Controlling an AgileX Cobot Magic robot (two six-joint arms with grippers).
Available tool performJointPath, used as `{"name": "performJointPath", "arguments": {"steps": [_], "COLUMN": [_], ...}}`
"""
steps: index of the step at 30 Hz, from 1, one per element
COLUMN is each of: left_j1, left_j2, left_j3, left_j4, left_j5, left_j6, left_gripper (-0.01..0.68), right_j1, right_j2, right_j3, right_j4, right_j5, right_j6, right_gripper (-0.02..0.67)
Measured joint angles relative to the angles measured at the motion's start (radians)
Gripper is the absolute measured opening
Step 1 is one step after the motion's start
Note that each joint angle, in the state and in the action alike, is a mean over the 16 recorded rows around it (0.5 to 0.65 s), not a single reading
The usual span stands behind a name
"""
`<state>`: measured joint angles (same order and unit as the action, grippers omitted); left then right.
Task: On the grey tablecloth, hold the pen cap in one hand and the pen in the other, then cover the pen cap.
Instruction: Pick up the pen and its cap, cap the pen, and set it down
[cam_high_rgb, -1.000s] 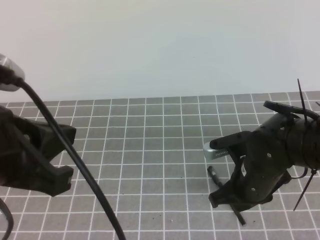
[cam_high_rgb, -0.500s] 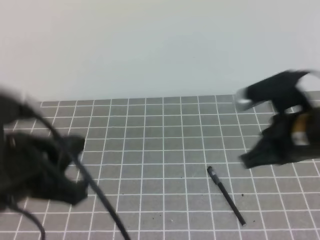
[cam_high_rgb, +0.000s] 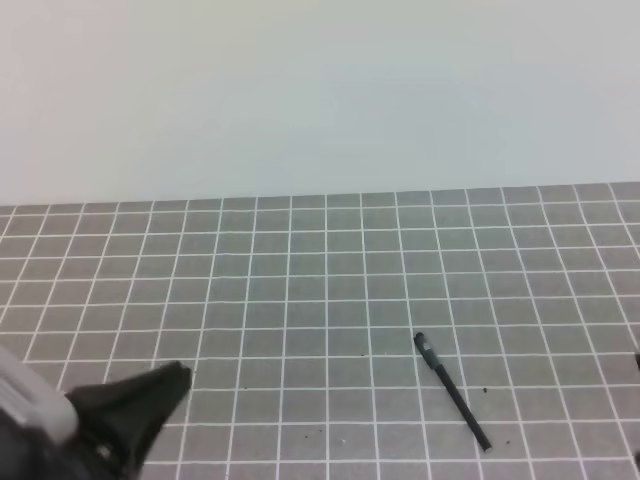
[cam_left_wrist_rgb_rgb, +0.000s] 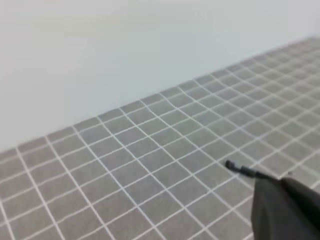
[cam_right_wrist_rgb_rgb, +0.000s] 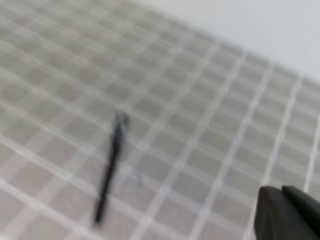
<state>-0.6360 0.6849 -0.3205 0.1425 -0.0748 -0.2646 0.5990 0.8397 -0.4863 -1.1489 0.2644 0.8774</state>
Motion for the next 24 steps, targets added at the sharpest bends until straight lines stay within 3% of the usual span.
{"name": "performJointPath", "arguments": {"steps": [6, 11, 18, 24], "left_j1": [0.0, 0.0, 0.0, 0.009], "left_j2": [0.049, 0.094, 0.14, 0.167], "left_j3": [0.059, 0.067, 0.067, 0.068], "left_j4": [0.019, 0.02, 0.027, 0.091], "left_j5": [-0.123, -0.164, -0.181, -0.17], "left_j6": [0.05, 0.063, 0.069, 0.179], "left_gripper": [-0.002, -0.002, -0.002, -0.002], "right_j1": [0.0, 0.0, 0.0, 0.0], "right_j2": [-0.026, -0.025, -0.025, -0.025], "right_j3": [0.12, 0.147, 0.148, 0.148], "right_j4": [-0.379, -0.583, -0.661, -0.662], "right_j5": [-0.02, -0.021, -0.033, -0.032], "right_j6": [0.357, 0.547, 0.59, 0.59], "right_gripper": [-0.004, -0.004, -0.004, -0.004]}}
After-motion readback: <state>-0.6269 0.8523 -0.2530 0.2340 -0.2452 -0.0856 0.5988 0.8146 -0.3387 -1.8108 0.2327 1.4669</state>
